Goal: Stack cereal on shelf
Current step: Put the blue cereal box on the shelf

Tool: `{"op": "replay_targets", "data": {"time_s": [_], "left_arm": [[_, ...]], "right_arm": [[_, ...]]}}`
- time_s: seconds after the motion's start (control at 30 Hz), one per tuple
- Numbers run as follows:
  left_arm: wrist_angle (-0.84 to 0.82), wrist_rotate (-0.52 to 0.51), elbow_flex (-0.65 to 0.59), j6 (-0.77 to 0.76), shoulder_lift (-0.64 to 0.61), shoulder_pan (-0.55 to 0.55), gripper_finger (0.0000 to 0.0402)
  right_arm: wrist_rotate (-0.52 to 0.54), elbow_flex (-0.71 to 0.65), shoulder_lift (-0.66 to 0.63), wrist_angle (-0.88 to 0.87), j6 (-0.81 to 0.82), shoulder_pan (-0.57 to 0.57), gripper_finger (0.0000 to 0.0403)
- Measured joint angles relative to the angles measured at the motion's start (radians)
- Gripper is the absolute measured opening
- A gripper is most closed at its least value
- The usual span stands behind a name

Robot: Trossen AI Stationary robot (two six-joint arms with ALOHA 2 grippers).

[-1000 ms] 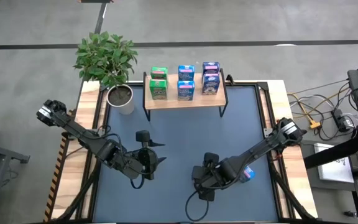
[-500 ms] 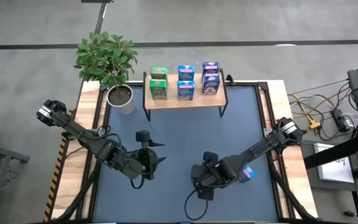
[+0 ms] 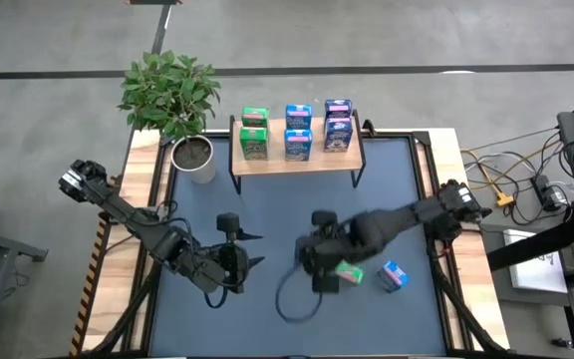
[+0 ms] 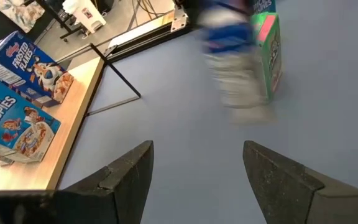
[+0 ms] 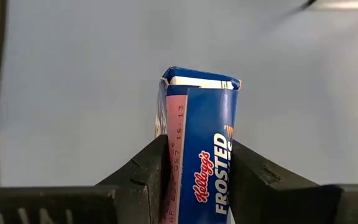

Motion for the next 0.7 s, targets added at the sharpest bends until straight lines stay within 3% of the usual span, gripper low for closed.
{"op": "replay_targets", "data": {"time_s": [0.17, 0.3, 0.5, 0.7], "left_arm": [[-0.001, 0.000, 0.000, -0.011, 0.000, -0.007, 0.0231], [-0.001, 0.000, 0.000, -0.025, 0.000, -0.009, 0.0231], [-0.007, 0.000, 0.000, -0.037, 0.000, -0.009, 0.0231], [-0.007, 0.000, 0.000, -0.049, 0.000, -0.009, 0.0231]], "right_arm": [[0.000, 0.165, -0.006, -0.182, -0.219, -0.122, 0.0123], [0.000, 0.223, -0.028, -0.305, -0.407, -0.258, 0.0123], [-0.051, 0.182, -0.099, -0.326, -0.620, -0.497, 0.0122], [-0.192, 0.107, -0.143, -0.295, -0.707, -0.695, 0.0110]]}}
